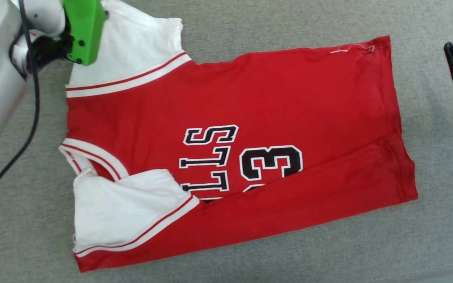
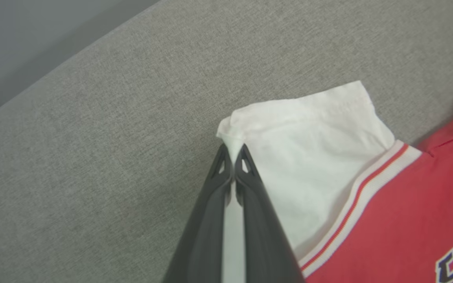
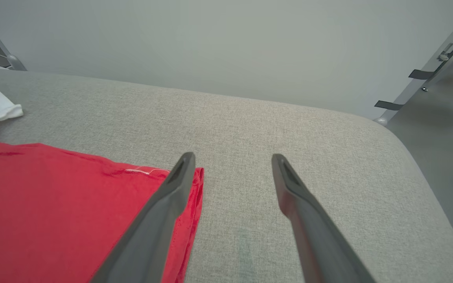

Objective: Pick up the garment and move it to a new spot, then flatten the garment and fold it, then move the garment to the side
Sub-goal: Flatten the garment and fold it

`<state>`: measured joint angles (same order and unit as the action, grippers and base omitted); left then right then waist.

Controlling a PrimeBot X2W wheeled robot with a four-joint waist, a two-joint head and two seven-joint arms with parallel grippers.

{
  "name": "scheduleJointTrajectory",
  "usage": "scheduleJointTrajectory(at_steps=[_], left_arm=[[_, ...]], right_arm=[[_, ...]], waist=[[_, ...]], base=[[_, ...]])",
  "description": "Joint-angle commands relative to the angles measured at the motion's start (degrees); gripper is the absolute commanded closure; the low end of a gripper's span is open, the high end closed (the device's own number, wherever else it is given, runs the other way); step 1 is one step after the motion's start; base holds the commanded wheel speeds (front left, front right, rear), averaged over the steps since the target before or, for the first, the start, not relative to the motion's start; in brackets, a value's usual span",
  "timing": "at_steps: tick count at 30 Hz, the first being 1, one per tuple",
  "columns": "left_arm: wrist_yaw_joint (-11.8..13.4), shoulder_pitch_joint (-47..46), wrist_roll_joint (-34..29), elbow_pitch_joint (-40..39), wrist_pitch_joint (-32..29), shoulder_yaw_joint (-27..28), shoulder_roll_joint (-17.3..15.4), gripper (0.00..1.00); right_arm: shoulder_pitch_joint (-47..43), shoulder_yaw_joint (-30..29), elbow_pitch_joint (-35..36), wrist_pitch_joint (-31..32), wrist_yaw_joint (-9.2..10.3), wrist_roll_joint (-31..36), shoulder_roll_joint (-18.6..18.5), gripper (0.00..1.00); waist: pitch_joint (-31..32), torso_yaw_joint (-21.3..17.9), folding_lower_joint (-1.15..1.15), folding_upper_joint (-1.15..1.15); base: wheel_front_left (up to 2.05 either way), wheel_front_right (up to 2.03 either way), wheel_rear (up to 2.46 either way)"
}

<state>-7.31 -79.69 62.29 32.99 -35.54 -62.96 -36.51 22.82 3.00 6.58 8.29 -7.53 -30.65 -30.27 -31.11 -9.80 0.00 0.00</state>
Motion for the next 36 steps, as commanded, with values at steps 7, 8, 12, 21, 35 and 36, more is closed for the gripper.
scheduleJointTrajectory(at_steps=[7, 8, 12, 21, 35, 36], left_arm=[[-0.16, 3.53, -0.84, -7.82, 7.37, -1.84, -0.97, 1.00], [-0.16, 3.91, -0.99, -8.76, 8.30, -2.00, -1.11, 1.00], [-0.17, 4.90, -1.80, -11.66, 11.41, -2.14, -1.32, 1.00], [1.58, 7.00, -3.80, -17.36, 15.70, -2.22, -1.81, 1.00], [2.58, 8.73, -3.65, -18.09, 19.13, -1.62, -1.63, 1.00], [2.56, 8.91, -3.60, -17.78, 19.37, -1.60, -1.71, 1.00]], right_arm=[[9.65, 6.25, -4.82, 16.29, 0.04, -7.37, -8.49, 0.00], [11.00, 7.76, -5.85, 19.32, 0.04, -8.62, -9.43, 0.00], [15.38, 13.32, -9.42, 29.15, 0.04, -11.86, -12.20, 0.00], [23.22, 22.30, -18.75, 35.63, 0.04, -11.15, -12.22, 0.00], [26.00, 31.47, -33.32, 31.68, 0.04, -13.86, -8.47, 1.00], [26.20, 31.67, -33.48, 30.56, 0.04, -14.02, -8.55, 1.00]], waist=[[3.81, 5.49, 0.00, 0.00], [3.92, 5.93, 0.00, 0.00], [3.78, 7.59, 0.00, 0.00], [1.29, 10.52, 0.00, 0.00], [0.33, 11.65, 0.00, 0.00], [0.68, 11.48, 0.00, 0.00]], base=[[0.00, 0.00, 0.00], [0.00, 0.00, 0.00], [0.00, 0.00, 0.00], [0.00, 0.00, 0.00], [0.00, 0.00, 0.00], [0.00, 0.00, 0.00]])
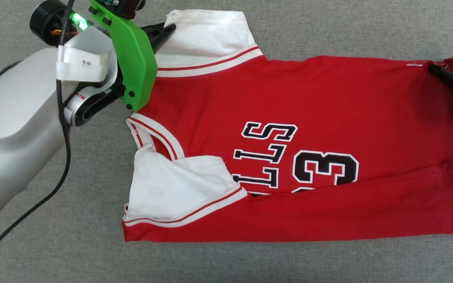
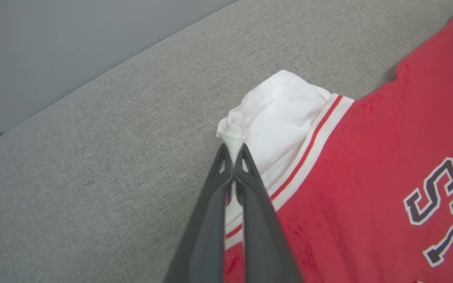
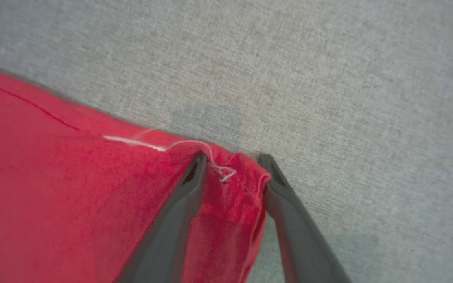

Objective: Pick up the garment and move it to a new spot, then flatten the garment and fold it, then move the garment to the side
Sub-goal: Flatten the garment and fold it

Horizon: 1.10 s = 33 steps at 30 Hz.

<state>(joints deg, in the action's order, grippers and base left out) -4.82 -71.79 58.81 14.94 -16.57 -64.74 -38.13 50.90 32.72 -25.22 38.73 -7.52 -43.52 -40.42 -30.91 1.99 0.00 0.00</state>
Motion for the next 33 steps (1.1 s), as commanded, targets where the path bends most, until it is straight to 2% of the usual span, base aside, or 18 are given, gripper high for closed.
scheduleJointTrajectory(at_steps=[1, 5, 6, 10, 16, 24, 33], left_arm=[[0.07, 1.22, -0.10, 0.66, 0.79, 0.25, -0.18, 1.00], [0.20, 2.43, -0.16, 1.86, 2.71, 0.44, -0.47, 1.00], [0.55, 5.29, -0.16, 1.09, 4.11, -0.05, -2.48, 1.00], [2.03, 9.48, 0.44, -1.61, 6.03, -0.39, -4.51, 1.00], [5.44, 16.33, 0.33, -7.66, 7.62, -2.10, -8.57, 1.00], [10.65, 26.11, 2.41, -14.88, 9.62, -4.24, -11.30, 1.00], [12.44, 35.24, 3.86, -13.47, 11.25, -6.49, -11.19, 1.00]], right_arm=[[-1.62, 2.04, -1.81, -1.59, 0.03, -1.40, 1.52, 1.00], [-1.47, 3.18, -1.29, -8.65, 0.03, -1.72, 0.90, 1.00], [-2.44, 4.72, -0.32, -15.30, 0.03, -2.47, 0.61, 1.00], [-5.21, 6.00, 0.88, -20.51, 0.03, -3.64, -0.05, 1.00], [-11.21, 7.13, 3.30, -25.85, 0.03, -4.73, -2.34, 1.00], [-22.27, 5.29, 7.04, -30.22, 0.03, -6.58, -4.72, 1.00], [-35.99, -0.16, 10.40, -31.88, 0.03, -7.88, -2.97, 1.00]], waist=[[0.99, -0.47, 0.00, 0.00], [3.70, -0.95, 0.00, 0.00], [6.98, -1.75, 0.00, 0.00], [10.47, -1.80, 0.00, 0.00], [15.01, -1.42, 0.00, 0.00], [19.19, -0.72, 0.00, 0.00], [19.77, -0.95, 0.00, 0.00]], base=[[0.00, 0.00, 0.00], [0.00, 0.00, 0.00], [0.00, 0.00, 0.00], [0.00, 0.00, 0.00], [0.00, 0.00, 0.00], [0.00, 0.00, 0.00], [0.00, 0.00, 0.00]])
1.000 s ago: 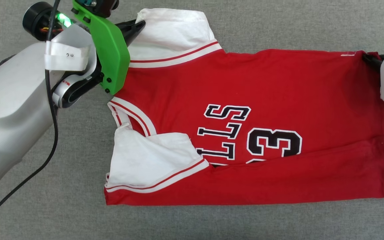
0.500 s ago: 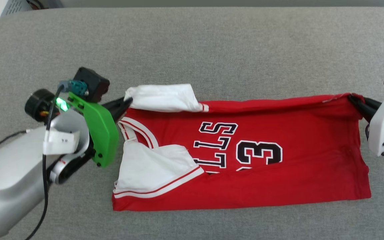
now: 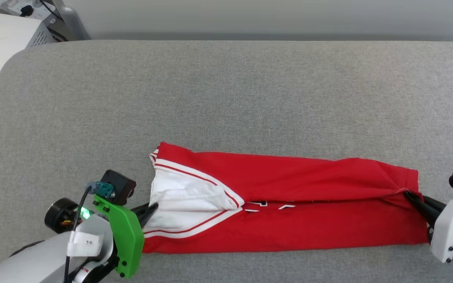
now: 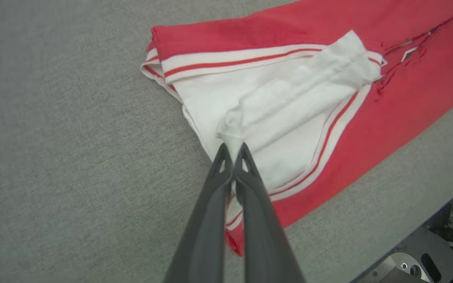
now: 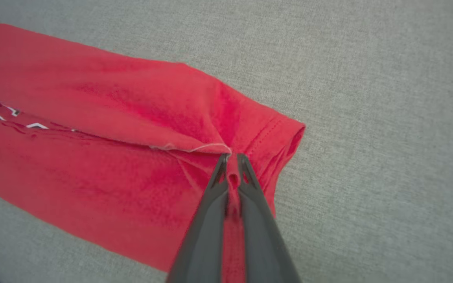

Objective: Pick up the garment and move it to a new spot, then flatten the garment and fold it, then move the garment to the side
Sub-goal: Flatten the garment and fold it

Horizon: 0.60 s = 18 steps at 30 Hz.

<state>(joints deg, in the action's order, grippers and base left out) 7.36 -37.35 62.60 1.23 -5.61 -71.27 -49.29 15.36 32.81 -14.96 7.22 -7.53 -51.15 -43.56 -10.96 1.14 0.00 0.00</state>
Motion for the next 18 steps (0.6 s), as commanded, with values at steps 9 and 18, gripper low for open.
scheduleJointTrajectory(at_steps=[9, 18], left_arm=[[-0.84, 3.75, 0.05, 7.53, 2.19, -0.49, 4.18, 0.98], [3.55, 7.34, -0.03, 9.77, 16.02, 4.55, 6.42, 0.00]], right_arm=[[-5.32, -2.62, 0.35, 2.89, 0.04, -1.94, 3.73, 0.79], [-8.78, -9.75, 5.52, 3.70, 0.04, -4.36, 2.35, 0.00]], waist=[[-0.57, -0.55, 0.00, 0.00], [3.51, -0.33, 0.00, 0.00]], base=[[0.00, 0.00, 0.00], [0.00, 0.00, 0.00]])
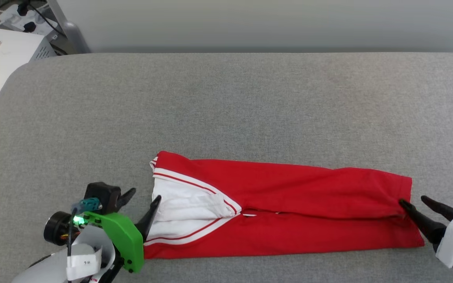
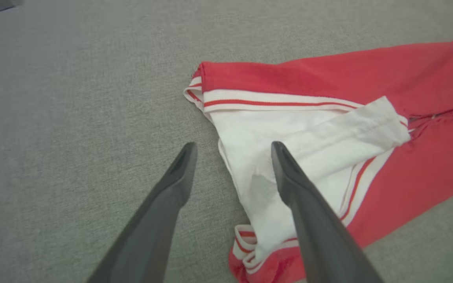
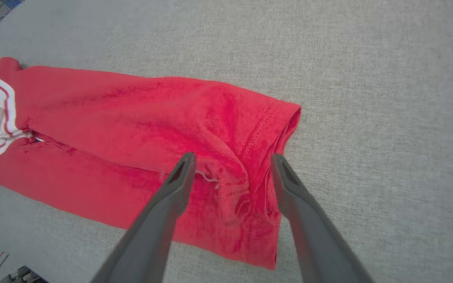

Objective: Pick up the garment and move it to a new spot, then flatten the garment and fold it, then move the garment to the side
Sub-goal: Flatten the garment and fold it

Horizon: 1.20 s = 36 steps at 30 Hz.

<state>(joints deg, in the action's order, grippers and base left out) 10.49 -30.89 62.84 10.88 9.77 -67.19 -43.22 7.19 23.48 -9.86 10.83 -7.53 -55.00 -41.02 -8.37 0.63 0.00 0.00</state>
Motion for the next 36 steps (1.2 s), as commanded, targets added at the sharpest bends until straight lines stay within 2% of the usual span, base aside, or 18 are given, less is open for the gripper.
scheduleJointTrajectory(at_steps=[1, 6, 11, 18, 24, 27, 36], left_arm=[[1.56, 1.29, -0.62, -0.08, 2.33, 1.48, 0.60, 0.00], [7.36, 3.42, -4.15, -1.54, 5.12, 8.56, 2.04, 0.00], [12.45, 8.13, -14.72, -4.64, 5.20, 19.86, 5.20, 0.00], [14.58, 15.90, -25.73, -7.02, 5.21, 32.41, 11.71, 0.00], [13.19, 20.69, -34.42, -8.16, 5.22, 41.55, 17.81, 0.00], [11.88, 22.18, -38.12, -8.45, 5.22, 44.28, 20.40, 0.00], [5.15, 25.56, -47.24, -10.27, 5.22, 50.30, 27.43, 0.00]], right_arm=[[-1.12, -1.75, 1.78, 0.44, 0.04, -1.69, -0.38, 0.00], [-2.50, -8.06, 5.98, 1.76, 0.04, -6.09, -1.88, 0.00], [-3.33, -13.17, 4.71, 5.64, 0.04, -8.68, -3.02, 0.00], [-1.67, -14.11, -0.29, 13.86, 0.04, -10.31, -2.94, 0.00], [0.96, -10.40, -4.37, 17.50, 0.04, -7.76, 0.16, 0.00], [1.68, -8.49, -6.17, 18.72, 0.04, -6.88, 1.66, 0.00], [2.29, -4.07, -7.37, 19.81, 0.04, -8.46, 5.94, 0.00]], waist=[[1.15, 0.31, 0.00, 0.00], [1.40, 0.89, 0.00, 0.00], [0.48, 1.78, 0.00, 0.00], [-1.45, 3.02, 0.00, 0.00], [-2.97, 4.65, 0.00, 0.00], [-3.38, 5.40, 0.00, 0.00], [-3.44, 5.86, 0.00, 0.00]], base=[[0.00, 0.00, 0.00], [0.00, 0.00, 0.00], [0.00, 0.00, 0.00], [0.00, 0.00, 0.00], [0.00, 0.00, 0.00], [0.00, 0.00, 0.00], [0.00, 0.00, 0.00]])
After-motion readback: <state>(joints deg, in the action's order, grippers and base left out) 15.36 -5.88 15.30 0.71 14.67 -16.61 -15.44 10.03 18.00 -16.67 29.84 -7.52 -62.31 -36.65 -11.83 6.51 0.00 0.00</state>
